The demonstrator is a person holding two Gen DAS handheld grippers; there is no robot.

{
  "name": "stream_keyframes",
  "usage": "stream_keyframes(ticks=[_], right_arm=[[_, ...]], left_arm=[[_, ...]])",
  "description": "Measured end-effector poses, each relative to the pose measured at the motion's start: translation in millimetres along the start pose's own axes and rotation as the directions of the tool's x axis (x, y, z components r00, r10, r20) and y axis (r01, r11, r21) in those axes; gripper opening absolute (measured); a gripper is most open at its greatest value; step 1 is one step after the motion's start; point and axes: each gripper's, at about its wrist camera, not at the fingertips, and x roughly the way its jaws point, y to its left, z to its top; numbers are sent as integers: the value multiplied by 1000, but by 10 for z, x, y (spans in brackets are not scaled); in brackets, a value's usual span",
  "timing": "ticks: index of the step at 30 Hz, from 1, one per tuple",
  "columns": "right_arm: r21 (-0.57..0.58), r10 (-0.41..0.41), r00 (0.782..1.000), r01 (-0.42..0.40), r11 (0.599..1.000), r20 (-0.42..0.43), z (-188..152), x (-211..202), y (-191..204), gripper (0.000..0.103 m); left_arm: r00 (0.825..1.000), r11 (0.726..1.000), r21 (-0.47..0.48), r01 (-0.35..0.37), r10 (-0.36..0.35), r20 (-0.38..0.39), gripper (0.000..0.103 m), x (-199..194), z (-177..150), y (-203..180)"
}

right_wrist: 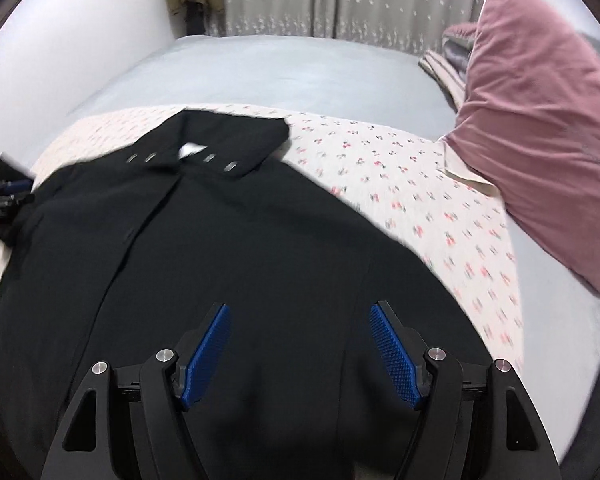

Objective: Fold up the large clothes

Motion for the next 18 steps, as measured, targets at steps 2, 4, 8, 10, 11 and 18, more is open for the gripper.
stream_keyframes(ticks=[2,4,8,10,11,18], right_arm=[[38,30,1000,-30,999,-3,245,312,-112,73],[48,48,999,-47,998,-15,421,600,-175,73],[41,55,998,-53,998,-35,664,1111,-203,73],[48,66,997,-64,997,-36,750,1317,-239,73],[62,68,997,-65,996,-35,786,1432,-275,73],[115,131,991,-132,985,15,793,1737,-300,72]], left_arm=[[1000,1000,-7,-4,4,1,78,232,200,45],[1000,999,-24,25,-25,0,78,483,377,55],[995,994,-37,101,-102,-20,78,869,514,-2],[992,993,-19,113,-114,-53,78,1054,556,-51],[990,993,-19,120,-121,-71,78,1119,584,-62],[978,979,22,201,-200,-54,55,1062,538,-267]])
